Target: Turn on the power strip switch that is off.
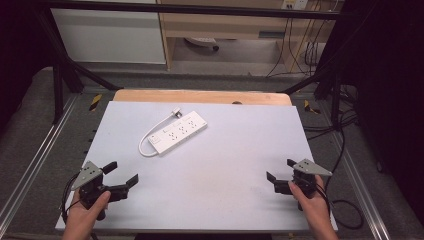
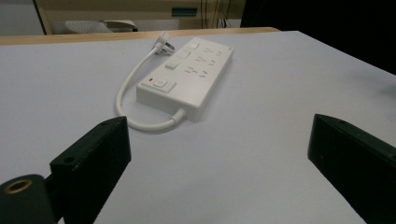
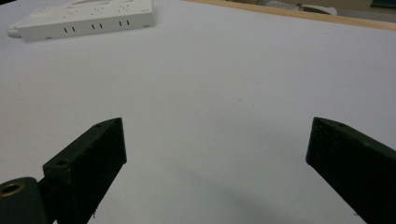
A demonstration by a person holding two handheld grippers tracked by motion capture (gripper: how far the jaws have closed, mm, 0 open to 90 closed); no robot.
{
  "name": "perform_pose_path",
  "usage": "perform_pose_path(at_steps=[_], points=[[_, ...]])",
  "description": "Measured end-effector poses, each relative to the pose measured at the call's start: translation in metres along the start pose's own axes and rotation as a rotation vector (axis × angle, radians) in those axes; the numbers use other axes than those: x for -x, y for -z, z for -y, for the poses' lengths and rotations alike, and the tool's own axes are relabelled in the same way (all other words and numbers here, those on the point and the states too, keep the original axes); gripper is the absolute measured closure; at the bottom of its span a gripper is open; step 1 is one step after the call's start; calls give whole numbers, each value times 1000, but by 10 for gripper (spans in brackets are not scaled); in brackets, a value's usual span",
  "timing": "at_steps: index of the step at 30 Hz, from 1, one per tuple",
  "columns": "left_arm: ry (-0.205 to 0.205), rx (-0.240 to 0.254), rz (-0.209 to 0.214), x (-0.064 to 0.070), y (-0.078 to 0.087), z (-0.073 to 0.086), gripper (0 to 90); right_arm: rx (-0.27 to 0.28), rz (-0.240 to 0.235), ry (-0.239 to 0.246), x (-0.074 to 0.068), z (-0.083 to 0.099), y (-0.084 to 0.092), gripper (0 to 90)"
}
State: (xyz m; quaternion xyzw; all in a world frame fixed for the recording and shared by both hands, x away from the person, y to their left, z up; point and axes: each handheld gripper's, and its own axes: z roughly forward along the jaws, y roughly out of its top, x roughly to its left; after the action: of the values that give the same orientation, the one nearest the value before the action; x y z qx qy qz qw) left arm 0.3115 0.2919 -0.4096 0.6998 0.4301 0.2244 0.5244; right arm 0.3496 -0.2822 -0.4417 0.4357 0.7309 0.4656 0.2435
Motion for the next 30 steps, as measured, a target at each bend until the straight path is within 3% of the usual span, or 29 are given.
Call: perform_pose_path(at_steps=[18, 30], points=[[-9, 18, 10, 3, -1, -1, 61, 1, 5, 10, -4, -1, -2, 39], [-24, 35, 41, 9, -1, -4, 70, -3, 5, 18, -7, -1, -4, 35]])
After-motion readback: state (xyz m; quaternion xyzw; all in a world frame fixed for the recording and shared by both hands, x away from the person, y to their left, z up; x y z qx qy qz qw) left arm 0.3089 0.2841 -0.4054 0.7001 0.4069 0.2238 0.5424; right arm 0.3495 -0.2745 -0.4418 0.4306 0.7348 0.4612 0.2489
